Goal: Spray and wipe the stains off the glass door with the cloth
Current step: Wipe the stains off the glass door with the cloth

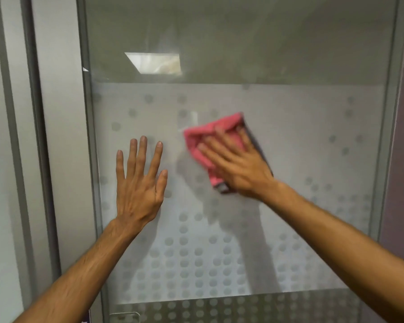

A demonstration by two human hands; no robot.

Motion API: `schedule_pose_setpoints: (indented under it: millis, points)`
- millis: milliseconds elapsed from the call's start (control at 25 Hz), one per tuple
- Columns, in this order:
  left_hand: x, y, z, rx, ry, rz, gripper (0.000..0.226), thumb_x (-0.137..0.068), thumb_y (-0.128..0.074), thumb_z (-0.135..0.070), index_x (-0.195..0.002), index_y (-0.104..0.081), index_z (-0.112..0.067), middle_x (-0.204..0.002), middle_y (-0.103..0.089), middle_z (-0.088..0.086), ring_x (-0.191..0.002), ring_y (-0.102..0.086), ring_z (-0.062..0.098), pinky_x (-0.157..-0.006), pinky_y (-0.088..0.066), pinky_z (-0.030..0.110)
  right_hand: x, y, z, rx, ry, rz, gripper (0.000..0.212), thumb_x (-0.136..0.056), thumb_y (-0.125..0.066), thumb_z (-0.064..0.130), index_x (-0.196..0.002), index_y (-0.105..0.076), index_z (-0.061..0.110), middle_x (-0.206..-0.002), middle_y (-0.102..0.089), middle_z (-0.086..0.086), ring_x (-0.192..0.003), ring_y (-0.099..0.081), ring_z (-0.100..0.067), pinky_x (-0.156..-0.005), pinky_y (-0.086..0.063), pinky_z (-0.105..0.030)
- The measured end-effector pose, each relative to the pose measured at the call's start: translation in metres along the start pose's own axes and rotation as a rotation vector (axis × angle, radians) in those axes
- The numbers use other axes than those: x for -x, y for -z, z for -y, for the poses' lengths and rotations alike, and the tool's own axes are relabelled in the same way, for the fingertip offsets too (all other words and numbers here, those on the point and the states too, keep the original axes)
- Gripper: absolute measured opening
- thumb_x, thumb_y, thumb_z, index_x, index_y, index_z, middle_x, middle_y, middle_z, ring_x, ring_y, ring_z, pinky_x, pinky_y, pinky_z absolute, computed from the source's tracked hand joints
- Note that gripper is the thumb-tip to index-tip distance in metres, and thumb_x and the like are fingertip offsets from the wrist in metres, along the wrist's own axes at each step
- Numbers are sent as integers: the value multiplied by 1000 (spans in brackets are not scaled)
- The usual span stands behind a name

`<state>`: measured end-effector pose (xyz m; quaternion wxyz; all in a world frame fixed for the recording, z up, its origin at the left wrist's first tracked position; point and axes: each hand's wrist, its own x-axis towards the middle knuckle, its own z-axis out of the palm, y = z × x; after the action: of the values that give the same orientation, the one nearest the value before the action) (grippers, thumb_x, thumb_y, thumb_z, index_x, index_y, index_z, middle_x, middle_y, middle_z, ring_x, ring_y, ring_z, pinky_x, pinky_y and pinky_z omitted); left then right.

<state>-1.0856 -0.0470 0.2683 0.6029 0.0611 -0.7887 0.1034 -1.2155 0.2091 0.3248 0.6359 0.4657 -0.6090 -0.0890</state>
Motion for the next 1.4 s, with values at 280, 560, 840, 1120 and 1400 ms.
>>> schedule_pose_setpoints:
  millis: [280,560,840,1120,1400]
  points:
    - [-9,5,8,-1,11,-7,64,-104,-35,-40,-161,-13,-20,-170,-3,11,-157,-1,30,-125,-10,59,-107,6,-23,-18,-760,-145,58,-110,-31,41,-163,-26,18,-171,-23,-7,-158,-17,-37,-123,-8,-70]
    - [-4,7,27,-3,18,-44,64,-102,-38,-31,-160,-17,-17,-170,-6,12,-157,-4,29,-125,-13,58,-11,-8,90,-39,172,88,81,-96,-50,46,-164,-19,14,-172,-15,-12,-160,-6,-36,-123,-1,-70]
    - [1,10,36,-25,2,27,70,-99,-43,-38,-160,-17,-18,-170,-4,11,-157,-3,29,-125,-14,58,-5,-9,22,11,379,81,61,-104,-48,31,-161,-32,17,-169,-28,-4,-158,-19,-32,-123,-17,-68]
    - [1,10,38,-7,2,64,70,-100,-41,-40,-161,-13,-19,-170,0,9,-157,0,29,-126,-11,57,-136,13,-52,38,-442,-83,62,-110,-30,50,-165,-15,27,-173,-15,-4,-159,-10,-39,-120,-10,-73]
    - [2,9,39,-8,-2,54,68,-101,-40,-38,-161,-14,-19,-170,-2,11,-157,0,29,-126,-9,56,-97,-1,39,-41,-187,-27,60,-109,-37,45,-163,-25,22,-171,-19,-11,-158,-14,-41,-119,-12,-74]
